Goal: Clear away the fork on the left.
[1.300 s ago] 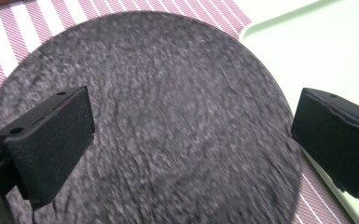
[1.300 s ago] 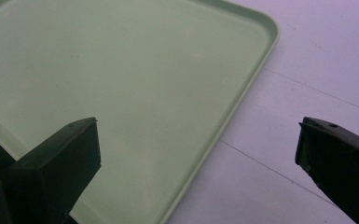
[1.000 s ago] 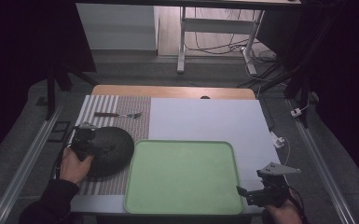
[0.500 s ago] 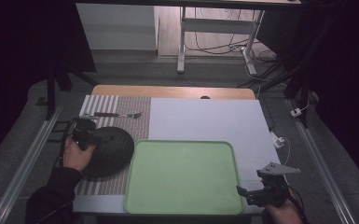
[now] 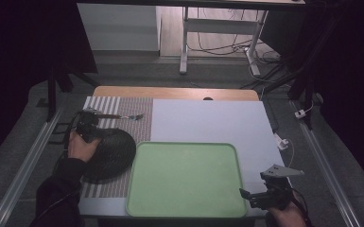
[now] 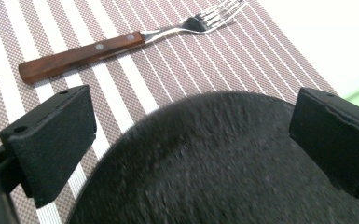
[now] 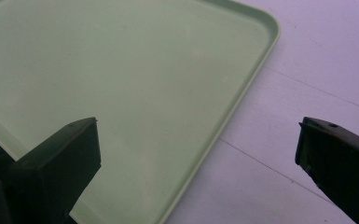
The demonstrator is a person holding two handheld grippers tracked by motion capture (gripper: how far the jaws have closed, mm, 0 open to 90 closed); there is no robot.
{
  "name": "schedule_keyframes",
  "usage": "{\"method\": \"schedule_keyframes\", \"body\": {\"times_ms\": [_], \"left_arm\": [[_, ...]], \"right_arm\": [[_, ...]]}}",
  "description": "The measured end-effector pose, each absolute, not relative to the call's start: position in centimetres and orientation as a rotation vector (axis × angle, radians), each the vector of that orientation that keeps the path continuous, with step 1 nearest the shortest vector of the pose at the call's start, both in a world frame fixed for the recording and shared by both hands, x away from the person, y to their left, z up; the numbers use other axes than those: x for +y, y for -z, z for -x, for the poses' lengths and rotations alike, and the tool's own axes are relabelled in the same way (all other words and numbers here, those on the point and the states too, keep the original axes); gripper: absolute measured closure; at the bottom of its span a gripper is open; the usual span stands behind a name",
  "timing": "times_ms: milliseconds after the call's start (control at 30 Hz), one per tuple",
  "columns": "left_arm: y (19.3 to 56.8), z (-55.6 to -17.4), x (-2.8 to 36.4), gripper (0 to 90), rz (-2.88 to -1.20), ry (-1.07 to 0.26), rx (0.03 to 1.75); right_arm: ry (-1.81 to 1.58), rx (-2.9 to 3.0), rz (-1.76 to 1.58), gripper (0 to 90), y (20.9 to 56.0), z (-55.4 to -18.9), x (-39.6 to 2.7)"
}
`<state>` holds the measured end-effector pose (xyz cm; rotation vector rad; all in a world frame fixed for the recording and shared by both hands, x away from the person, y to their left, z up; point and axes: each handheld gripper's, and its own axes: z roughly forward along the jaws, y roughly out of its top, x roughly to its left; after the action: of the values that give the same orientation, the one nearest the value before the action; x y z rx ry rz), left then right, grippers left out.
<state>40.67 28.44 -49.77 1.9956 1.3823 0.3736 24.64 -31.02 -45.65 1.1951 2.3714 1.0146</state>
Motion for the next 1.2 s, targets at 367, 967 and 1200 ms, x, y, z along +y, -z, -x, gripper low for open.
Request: {"method": "schedule_keyframes", "body": {"times_ms": [367,967,1200], "left_arm": [[50.4,-43.3,28.8,8.9,-2.036,-0.374,1.412],[50.7,-47.2,30.6,89.0,-2.1,-0.381,1.496],[50.7,-48.6,30.9,89.2,-2.089,-0.388,1.538]], "right_arm": [[-1.015,2.373,-1.198,0.2,45.7,-24.6,-31.0],[-1.016,2.374,-1.194,0.6,45.7,-24.7,-31.0],[-1.015,2.375,-1.195,0.6,45.7,-24.7,-31.0]]}}
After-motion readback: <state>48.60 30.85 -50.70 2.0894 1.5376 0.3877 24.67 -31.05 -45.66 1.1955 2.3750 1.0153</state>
